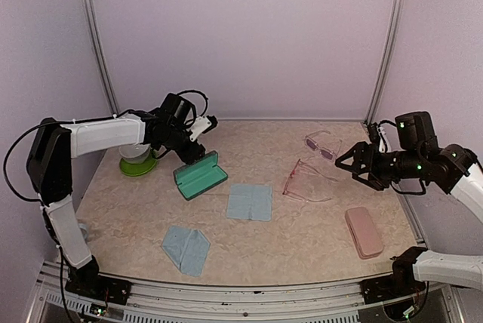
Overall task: Organize the sunglasses
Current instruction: Place the sunglasses case at the center of the board, then move the glasses cleaning cloth to the center of the board.
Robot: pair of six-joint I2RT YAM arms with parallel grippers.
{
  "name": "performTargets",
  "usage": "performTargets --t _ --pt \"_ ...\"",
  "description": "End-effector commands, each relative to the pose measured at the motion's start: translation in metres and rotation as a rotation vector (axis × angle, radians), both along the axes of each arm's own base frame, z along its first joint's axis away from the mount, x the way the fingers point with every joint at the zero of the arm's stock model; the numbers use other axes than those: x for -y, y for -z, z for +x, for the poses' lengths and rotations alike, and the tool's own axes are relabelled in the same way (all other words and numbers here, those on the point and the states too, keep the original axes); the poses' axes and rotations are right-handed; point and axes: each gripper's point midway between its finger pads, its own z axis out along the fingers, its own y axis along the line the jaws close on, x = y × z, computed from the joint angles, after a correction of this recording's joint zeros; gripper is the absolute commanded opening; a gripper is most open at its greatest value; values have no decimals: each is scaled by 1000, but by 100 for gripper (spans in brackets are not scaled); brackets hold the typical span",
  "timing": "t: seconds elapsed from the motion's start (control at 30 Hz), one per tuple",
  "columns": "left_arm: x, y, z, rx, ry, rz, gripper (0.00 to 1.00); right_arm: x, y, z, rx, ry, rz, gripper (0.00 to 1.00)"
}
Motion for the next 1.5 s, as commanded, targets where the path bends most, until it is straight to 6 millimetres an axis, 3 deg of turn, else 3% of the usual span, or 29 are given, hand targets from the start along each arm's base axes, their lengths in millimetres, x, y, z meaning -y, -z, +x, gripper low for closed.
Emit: performTargets --t 0.0,0.1,0.17,0.37,0.47,0.53,0.7,0.9,1.1,1.3,1.47 --pt "-1 -78 7 120 -44 -91 66 2 -12 5 43 -16 -21 81" --pt "1 -115 3 161 -63 -145 70 2 -14 7 53 -29 -44 82" --pt "3 -139 -2 186 -73 -180 97 2 -15 9 62 -41 -61 82" --pt "-6 -223 -17 309 -184 -379 99 0 -16 15 82 -86 -114 83" --pt "-41 -254 -15 361 -429 -533 99 -3 -14 17 79 -114 -126 83" --pt "-60 -262 -16 351 -484 -618 99 -6 -12 19 76 -130 -130 83" --pt "-75 -258 -33 252 -440 -821 99 -13 -7 21 68 -179 -133 83" --pt "-69 -238 -68 199 -450 -806 93 -23 5 24 50 -246 -139 82" --pt "-24 -208 -117 130 -395 -710 89 -42 25 25 3 -323 -136 78" --pt "35 -164 -171 24 -252 -636 86 -73 52 15 -52 -434 -212 76" --pt "58 -130 -190 -58 -257 -616 84 -92 72 7 -92 -485 -296 73"
